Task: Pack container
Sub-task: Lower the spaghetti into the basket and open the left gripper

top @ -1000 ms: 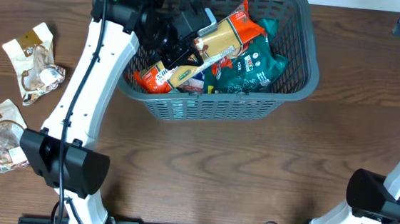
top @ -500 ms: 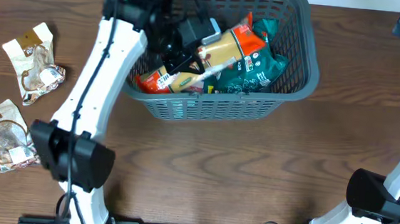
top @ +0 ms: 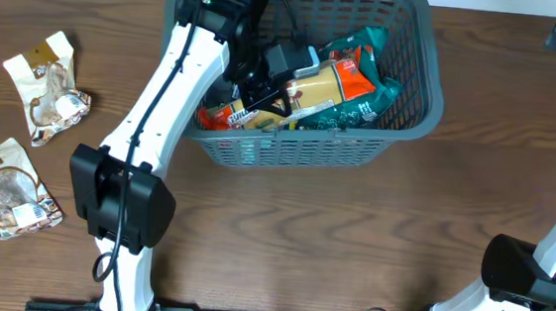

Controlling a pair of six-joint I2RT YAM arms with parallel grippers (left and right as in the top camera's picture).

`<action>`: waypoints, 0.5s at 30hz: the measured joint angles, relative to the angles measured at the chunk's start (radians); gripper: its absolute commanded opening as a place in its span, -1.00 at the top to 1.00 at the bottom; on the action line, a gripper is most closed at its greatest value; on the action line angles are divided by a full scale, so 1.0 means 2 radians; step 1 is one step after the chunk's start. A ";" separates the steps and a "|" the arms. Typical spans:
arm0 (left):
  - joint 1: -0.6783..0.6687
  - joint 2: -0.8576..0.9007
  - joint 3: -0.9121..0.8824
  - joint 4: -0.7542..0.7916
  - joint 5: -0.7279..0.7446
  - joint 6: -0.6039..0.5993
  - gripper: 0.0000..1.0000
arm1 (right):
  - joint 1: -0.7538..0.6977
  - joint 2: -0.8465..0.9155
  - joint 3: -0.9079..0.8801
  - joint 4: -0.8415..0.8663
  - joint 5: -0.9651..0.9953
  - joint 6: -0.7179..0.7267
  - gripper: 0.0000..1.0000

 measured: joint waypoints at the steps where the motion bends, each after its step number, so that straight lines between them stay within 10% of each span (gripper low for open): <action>1: 0.000 0.000 0.000 0.000 -0.003 0.001 0.89 | 0.000 0.000 0.000 0.000 0.000 0.000 -0.99; 15: 0.000 0.000 0.000 0.012 -0.031 0.004 0.88 | 0.000 0.000 0.000 0.000 0.000 0.000 -0.99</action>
